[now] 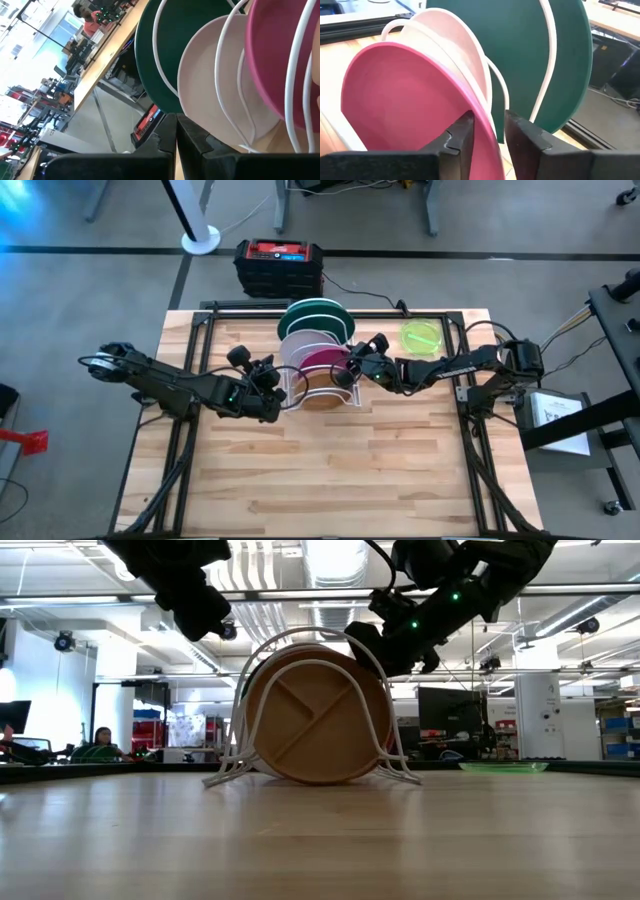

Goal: Sort dishes
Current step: Put the pink plate into the dish rack

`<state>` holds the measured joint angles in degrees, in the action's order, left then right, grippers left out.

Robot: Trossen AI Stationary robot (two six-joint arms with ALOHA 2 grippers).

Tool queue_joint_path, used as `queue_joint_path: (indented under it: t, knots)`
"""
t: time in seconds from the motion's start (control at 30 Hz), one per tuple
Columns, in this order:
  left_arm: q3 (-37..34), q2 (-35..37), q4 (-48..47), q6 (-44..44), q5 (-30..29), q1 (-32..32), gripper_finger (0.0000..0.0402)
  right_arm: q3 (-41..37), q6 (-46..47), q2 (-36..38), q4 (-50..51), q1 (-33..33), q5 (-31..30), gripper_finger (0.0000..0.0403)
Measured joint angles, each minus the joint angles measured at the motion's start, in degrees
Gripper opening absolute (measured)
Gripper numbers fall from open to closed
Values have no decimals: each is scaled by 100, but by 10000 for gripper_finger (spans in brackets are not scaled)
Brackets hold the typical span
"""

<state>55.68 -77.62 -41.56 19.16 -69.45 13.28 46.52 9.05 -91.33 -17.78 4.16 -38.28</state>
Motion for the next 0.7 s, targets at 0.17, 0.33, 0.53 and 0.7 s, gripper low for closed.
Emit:
queue_joint_path:
  t: [0.17,0.33,0.53,0.7]
  knots:
    - [0,0,0,84,4,0,0,0,-296,7,-50,-33,-26,136]
    - [-22,0,0,88,4,0,0,0,-713,11,-235,-120,-27,166]
    - [-73,0,2,131,7,0,0,-4,-784,51,-341,-168,-7,197]
    - [-121,0,0,145,9,0,0,-7,-764,218,-348,-175,-2,226]
